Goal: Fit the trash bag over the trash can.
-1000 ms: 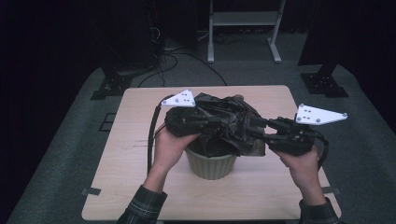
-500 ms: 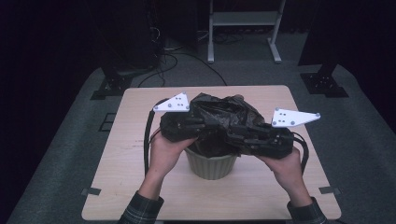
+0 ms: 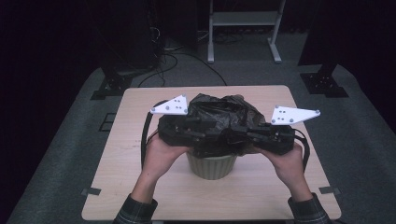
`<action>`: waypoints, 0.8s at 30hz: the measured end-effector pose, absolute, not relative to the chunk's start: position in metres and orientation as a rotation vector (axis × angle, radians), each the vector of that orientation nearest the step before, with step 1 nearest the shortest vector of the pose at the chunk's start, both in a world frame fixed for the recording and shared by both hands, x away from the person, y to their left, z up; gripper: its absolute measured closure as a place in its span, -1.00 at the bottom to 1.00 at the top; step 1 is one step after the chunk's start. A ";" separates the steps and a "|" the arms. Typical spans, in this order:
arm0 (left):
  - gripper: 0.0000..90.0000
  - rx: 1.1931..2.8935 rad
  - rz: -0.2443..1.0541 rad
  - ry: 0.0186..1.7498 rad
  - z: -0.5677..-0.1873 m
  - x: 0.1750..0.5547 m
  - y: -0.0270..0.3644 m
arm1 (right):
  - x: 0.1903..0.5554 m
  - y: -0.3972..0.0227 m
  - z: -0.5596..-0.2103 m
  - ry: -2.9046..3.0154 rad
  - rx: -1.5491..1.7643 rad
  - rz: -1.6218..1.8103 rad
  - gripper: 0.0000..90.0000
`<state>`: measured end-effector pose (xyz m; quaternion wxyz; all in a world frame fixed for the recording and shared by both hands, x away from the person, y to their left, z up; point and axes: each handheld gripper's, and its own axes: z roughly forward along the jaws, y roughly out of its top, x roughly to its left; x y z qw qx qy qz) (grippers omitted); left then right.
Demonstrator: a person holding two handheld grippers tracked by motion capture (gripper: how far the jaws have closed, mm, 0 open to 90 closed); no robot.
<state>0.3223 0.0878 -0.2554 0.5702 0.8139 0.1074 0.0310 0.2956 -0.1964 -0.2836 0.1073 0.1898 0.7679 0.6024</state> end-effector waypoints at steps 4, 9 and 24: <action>0.28 1.965 0.032 0.223 -0.252 0.332 0.073 | 0.295 -0.198 -0.282 2.264 0.527 1.797 1.00; 0.62 1.962 -0.036 0.216 -0.256 0.341 0.066 | 0.293 -0.201 -0.281 2.277 0.499 1.804 1.00; 0.99 1.904 -0.014 0.327 -0.264 0.347 0.074 | 0.289 -0.212 -0.277 2.117 0.588 1.807 0.70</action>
